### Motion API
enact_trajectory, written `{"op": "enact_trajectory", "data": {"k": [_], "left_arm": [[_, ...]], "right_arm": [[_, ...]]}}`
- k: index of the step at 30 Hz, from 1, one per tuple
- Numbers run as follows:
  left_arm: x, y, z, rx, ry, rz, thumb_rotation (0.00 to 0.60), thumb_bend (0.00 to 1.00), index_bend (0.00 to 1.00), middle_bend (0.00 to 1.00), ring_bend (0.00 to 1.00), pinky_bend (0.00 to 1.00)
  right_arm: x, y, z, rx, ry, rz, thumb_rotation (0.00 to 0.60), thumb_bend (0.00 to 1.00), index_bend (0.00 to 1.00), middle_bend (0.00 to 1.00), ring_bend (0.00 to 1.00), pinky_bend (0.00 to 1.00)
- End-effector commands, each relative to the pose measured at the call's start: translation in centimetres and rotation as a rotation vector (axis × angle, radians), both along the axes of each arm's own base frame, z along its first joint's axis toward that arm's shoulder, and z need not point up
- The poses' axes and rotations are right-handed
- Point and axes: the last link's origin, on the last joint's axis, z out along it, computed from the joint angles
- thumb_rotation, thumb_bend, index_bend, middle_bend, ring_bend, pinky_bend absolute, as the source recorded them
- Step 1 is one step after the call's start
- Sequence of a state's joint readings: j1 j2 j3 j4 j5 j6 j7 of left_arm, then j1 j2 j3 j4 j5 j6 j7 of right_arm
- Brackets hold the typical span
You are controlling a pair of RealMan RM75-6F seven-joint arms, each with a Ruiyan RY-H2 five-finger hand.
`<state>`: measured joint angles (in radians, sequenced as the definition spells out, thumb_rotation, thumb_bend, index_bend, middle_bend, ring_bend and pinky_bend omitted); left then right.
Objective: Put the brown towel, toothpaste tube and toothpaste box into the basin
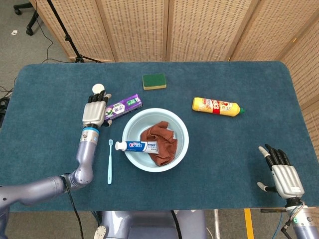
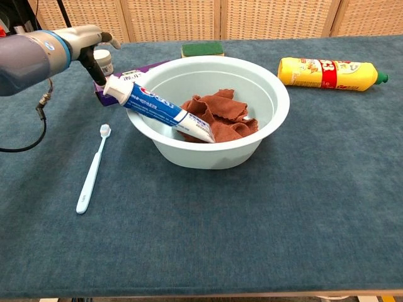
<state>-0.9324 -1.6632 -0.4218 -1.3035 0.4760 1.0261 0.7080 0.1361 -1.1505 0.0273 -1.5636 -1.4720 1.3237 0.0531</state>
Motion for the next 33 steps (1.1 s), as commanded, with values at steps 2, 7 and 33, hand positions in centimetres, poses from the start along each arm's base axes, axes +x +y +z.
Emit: {"op": "enact_trajectory", "data": {"k": [2,7,33], "left_arm": [[1.2,0.4,-2.0,-0.025,0.017,0.003,0.6,0.25,0.15,0.0,0.0,0.0],[2.0,0.7,-3.2,-0.039,0.0,0.025,0.6,0.25,0.16,0.0,0.0,0.01],[0.5,1.6,-4.1,0.037,0.145,0.029,0.6,0.32,0.3,0.04,0.01,0.12]], "right_arm": [[-0.3,-0.2,0.6,-0.016,-0.013,-0.006,0.6,0.1,0.0,0.0,0.0,0.0],[-0.4,-0.3,0.7,-0.019,-0.021,-0.008,0.6,0.1,0.0,0.0,0.0,0.0],[-0.7,-0.3,1.2,-0.04,-0.03,-0.014,0.6,0.1,0.0,0.0,0.0,0.0]]}}
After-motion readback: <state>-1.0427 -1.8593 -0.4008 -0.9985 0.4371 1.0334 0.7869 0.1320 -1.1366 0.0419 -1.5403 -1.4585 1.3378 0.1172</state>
